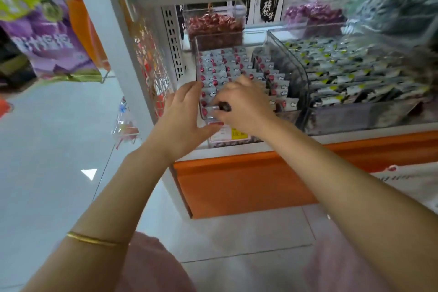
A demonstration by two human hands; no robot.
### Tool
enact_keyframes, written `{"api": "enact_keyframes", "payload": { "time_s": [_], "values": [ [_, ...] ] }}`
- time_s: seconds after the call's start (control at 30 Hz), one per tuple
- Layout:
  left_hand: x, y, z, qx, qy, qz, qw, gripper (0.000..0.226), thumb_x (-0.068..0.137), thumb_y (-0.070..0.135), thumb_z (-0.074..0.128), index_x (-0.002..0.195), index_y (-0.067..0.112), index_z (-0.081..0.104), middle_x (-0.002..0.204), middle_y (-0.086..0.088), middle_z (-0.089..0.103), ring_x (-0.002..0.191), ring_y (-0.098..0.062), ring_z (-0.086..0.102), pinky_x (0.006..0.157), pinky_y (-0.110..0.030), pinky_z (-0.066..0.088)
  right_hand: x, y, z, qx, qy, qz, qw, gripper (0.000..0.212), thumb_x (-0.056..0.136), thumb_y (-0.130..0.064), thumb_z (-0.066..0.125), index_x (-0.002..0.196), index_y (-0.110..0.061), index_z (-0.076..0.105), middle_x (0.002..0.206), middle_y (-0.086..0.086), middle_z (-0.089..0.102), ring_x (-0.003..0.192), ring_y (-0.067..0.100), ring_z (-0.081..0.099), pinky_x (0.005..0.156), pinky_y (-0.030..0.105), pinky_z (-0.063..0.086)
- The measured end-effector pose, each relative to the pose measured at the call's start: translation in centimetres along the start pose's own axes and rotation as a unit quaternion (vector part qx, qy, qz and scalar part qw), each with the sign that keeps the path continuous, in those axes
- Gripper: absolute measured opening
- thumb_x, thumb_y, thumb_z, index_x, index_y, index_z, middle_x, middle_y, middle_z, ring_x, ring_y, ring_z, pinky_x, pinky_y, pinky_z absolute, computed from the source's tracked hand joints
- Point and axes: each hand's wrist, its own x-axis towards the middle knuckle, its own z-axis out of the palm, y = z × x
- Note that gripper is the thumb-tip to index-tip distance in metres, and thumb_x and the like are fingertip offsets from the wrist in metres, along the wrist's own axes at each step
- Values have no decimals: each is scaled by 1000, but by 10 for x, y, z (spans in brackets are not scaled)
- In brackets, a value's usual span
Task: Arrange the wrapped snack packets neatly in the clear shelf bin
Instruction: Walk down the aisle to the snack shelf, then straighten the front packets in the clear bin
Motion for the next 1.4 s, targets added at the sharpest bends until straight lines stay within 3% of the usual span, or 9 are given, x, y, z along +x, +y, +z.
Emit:
{"api": "enact_keyframes", "payload": {
  "time_s": [0.17,0.27,0.33,0.5,0.67,0.77,0.97,1.27,1.4],
  "values": [
    [5,-1,-3,14,-6,-1,1000,87,79,42,68,147,14,20,151,-6,24,139,-28,18,111,-38,17,11,3,-2,58,11,-4,998,16,84,-36,66,87,-22,72,87,-9,66,87,11,37,74,31,29],
    [7,-3,-7,-8,6,-7,1000,87,79,43,68,147,17,21,151,-4,26,139,-26,20,111,-38,19,12,3,-13,193,45,10,980,12,83,-27,68,79,-17,71,71,-16,56,72,2,48,72,20,36],
    [6,-3,-8,-25,25,-11,999,84,78,45,67,146,18,25,149,-3,29,138,-24,21,111,-38,20,9,2,-24,280,103,32,954,8,83,-19,69,77,-15,70,70,-18,56,69,-4,52,68,9,40],
    [2,3,-8,-93,84,-7,992,66,78,47,63,136,20,44,133,0,41,127,-17,33,104,-35,35,-13,6,-46,453,193,84,866,16,87,-11,63,76,-23,65,65,-16,64,60,-1,61,54,17,50],
    [0,24,-9,-195,40,32,980,24,80,45,57,102,36,57,102,10,54,87,1,51,69,-9,43,-34,11,-53,581,192,170,773,16,89,-9,59,74,-11,63,59,-6,66,52,9,62,49,21,51],
    [-4,34,-11,-313,-12,25,949,22,77,49,50,91,35,59,79,8,63,66,-2,56,53,-11,43,-43,17,-57,635,166,215,723,16,91,-10,57,76,-6,61,61,1,67,51,12,62,46,20,50],
    [-8,34,-1,-436,-73,-39,896,31,82,44,48,83,17,62,64,-2,64,51,-12,55,45,-21,43,-57,24,-55,666,77,248,699,16,88,-19,59,81,-5,61,61,4,67,50,12,62,46,21,51],
    [-3,25,-1,-649,-42,-169,741,36,79,36,53,90,6,70,73,-8,70,54,-6,58,47,-14,49,-55,33,-54,717,19,285,636,20,84,-24,58,76,-6,61,56,5,61,47,14,62,42,21,50],
    [-1,23,-2,-644,9,-177,745,32,90,31,45,90,7,67,66,-4,67,49,-5,53,44,-14,46,-55,32,-56,738,-50,254,623,21,73,-28,59,58,-15,67,59,5,61,47,13,60,42,21,49]
  ]
}}
